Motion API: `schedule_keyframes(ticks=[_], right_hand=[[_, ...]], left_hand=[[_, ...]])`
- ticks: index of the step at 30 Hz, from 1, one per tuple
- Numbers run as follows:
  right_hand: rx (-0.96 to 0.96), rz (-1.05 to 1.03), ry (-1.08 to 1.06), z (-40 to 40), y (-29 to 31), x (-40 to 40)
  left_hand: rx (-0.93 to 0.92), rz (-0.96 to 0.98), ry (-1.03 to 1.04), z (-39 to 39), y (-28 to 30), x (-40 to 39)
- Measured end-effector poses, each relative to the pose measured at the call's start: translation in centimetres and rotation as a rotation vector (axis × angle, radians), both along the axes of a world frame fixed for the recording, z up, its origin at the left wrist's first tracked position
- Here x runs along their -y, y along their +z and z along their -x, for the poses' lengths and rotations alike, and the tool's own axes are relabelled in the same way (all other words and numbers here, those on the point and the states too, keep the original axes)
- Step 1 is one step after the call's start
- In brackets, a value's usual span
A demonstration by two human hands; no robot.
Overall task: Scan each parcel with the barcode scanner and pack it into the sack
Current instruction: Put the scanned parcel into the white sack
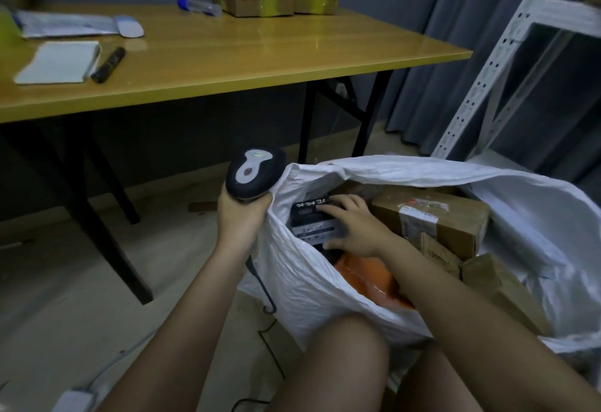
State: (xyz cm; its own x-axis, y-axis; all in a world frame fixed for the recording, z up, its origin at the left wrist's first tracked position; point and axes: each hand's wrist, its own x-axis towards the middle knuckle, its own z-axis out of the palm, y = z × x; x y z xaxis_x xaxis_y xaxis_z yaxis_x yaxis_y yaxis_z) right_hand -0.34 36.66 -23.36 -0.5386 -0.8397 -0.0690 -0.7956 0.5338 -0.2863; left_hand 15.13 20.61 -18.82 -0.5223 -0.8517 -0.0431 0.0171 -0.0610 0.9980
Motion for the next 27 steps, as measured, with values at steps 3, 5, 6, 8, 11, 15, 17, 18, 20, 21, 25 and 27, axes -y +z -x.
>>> schedule_keyframes(ticks=[3,5,6,8,11,15,17,18,20,21,25,27], right_hand=[[0.023,0.100,-0.011,-0.5,1.1,-0.1],[0.059,0.119,-0.082,-0.5,1.3,-0.7],[0.086,0.117,-0.117,-0.5,1.3,-1.1],[0.129,0.115,-0.162,-0.7,1.4,-1.7],[0.175,0.087,-0.188,-1.1,1.9,-2.4],[0.188,0.090,-0.211,-1.9,2.2,-2.9],[0.199,0.075,-0.216,-2.3,2.2,-3.1],[0.195,0.070,-0.217,-2.6,2.2,-3.3],[0.189,0.064,-0.227,-3.0,2.2,-3.6],[0.188,0.064,-0.233,-3.1,2.3,-3.9],[0.200,0.092,-0.278,-3.7,2.8,-5.4],[0.202,0.089,-0.306,-4.0,3.4,-6.3]], left_hand=[[-0.021,-0.018,-0.020,-0.2,0.0,0.0],[-0.021,-0.024,-0.021,-0.3,-0.1,0.0],[-0.016,-0.026,-0.019,-0.4,-0.1,-0.1],[-0.018,-0.040,-0.031,-0.5,0.0,-0.2],[-0.044,-0.040,-0.054,-0.9,0.4,-0.7],[-0.053,0.026,-0.061,-1.5,1.0,-1.3],[-0.036,0.043,-0.085,-1.8,1.3,-1.6],[-0.027,0.044,-0.103,-1.9,1.5,-1.8],[-0.019,0.058,-0.141,-2.3,2.0,-2.3],[-0.024,0.076,-0.160,-2.5,2.4,-2.6],[-0.025,0.146,-0.256,-3.1,4.3,-4.1],[-0.002,0.178,-0.321,-3.3,5.1,-4.8]])
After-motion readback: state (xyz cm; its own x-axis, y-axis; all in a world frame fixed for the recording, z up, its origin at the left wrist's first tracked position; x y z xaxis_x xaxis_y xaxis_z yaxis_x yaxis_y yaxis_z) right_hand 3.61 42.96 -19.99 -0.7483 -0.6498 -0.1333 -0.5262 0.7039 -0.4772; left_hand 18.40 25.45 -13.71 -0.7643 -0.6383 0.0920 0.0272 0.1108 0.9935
